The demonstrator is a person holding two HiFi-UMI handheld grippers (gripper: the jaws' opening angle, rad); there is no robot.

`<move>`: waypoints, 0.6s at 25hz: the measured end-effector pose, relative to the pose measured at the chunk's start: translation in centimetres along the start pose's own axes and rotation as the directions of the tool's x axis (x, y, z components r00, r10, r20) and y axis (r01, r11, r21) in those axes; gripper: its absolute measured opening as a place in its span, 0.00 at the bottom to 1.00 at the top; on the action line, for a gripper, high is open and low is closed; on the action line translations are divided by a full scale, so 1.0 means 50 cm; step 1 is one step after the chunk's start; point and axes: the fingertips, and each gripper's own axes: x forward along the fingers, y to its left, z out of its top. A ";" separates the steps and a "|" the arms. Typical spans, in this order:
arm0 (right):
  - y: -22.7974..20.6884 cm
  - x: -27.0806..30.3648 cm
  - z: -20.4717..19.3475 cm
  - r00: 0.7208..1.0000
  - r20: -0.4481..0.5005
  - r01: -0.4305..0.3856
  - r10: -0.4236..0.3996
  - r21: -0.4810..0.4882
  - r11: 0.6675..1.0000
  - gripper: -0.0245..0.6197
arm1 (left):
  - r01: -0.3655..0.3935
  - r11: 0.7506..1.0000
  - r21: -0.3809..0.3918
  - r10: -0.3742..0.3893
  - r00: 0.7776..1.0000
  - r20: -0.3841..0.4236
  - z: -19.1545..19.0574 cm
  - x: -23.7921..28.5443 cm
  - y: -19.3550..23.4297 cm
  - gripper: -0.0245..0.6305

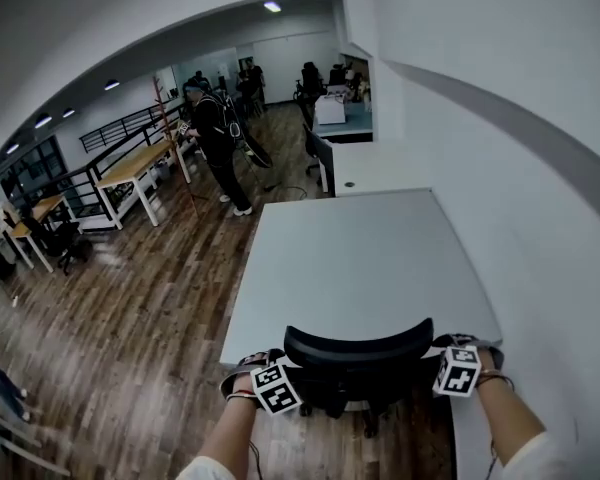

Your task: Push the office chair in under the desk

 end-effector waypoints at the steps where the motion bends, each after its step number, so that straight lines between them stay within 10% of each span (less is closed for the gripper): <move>1: 0.002 -0.008 -0.001 1.000 0.023 0.015 -0.015 0.017 1.000 0.52 | -0.001 0.998 -0.067 0.004 0.999 0.041 0.006 -0.008 -0.001 0.56; 6: -0.004 -0.061 0.017 0.974 0.192 0.083 -0.120 0.191 0.978 0.52 | -0.035 0.953 -0.301 0.107 0.968 0.228 0.029 -0.066 0.016 0.56; 15: 0.027 -0.116 0.057 0.875 0.398 0.017 -0.275 0.544 0.839 0.52 | 0.016 0.817 -0.576 0.262 0.880 0.396 0.046 -0.162 0.005 0.42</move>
